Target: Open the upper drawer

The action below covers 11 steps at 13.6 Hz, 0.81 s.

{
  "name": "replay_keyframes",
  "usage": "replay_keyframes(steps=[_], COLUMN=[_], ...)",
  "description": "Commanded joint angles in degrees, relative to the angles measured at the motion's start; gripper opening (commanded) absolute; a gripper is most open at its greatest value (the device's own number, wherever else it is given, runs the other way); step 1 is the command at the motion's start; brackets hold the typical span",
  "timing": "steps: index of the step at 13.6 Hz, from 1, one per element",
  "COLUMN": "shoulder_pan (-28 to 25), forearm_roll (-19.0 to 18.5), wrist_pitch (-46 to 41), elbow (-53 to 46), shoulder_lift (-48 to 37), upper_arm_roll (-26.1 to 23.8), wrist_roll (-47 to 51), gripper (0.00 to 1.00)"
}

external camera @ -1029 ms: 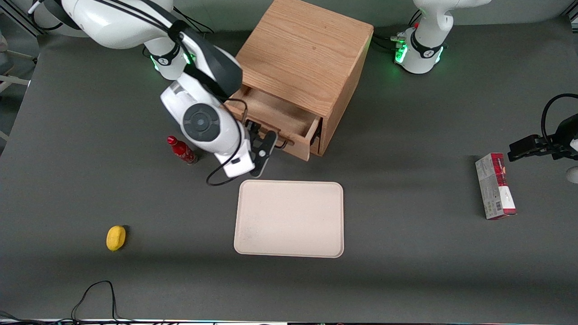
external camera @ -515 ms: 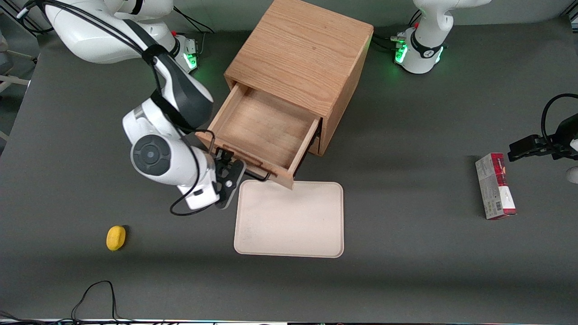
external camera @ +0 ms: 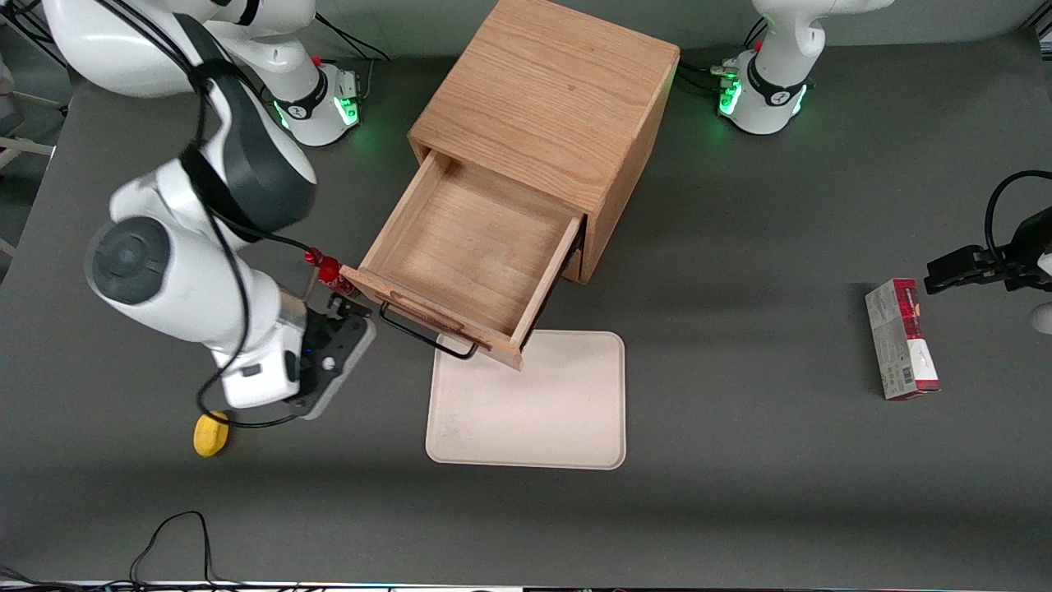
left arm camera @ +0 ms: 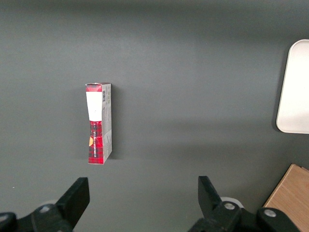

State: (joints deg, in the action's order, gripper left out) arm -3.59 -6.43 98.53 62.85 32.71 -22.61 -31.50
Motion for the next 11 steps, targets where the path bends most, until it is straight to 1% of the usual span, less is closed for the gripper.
replay_keyframes(steps=[1,2,4,5,6,7,9,11], shoulder_pan=[0.87,0.86,0.95,0.86,0.86,0.86,1.13,0.95], forearm_roll=[10.08,11.43,11.44,11.27,10.22,8.47,8.19,8.1], wrist_pitch=[-4.81,-5.36,-5.36,-5.45,-5.63,-5.89,-6.24,-7.03], elbow=[5.32,10.14,21.3,26.49,31.24,35.11,39.71,39.37], shoulder_lift=[-8.68,-12.63,-21.33,-26.33,-31.08,-35.22,-40.86,-41.76], upper_arm_roll=[10.77,13.96,19.42,20.49,20.59,20.59,20.68,20.06], wrist_roll=[4.49,7.57,16.51,21.96,27.32,30.59,30.89,31.32], gripper=[1.0,1.0,1.0,1.0,1.0,1.0,1.0,1.0])
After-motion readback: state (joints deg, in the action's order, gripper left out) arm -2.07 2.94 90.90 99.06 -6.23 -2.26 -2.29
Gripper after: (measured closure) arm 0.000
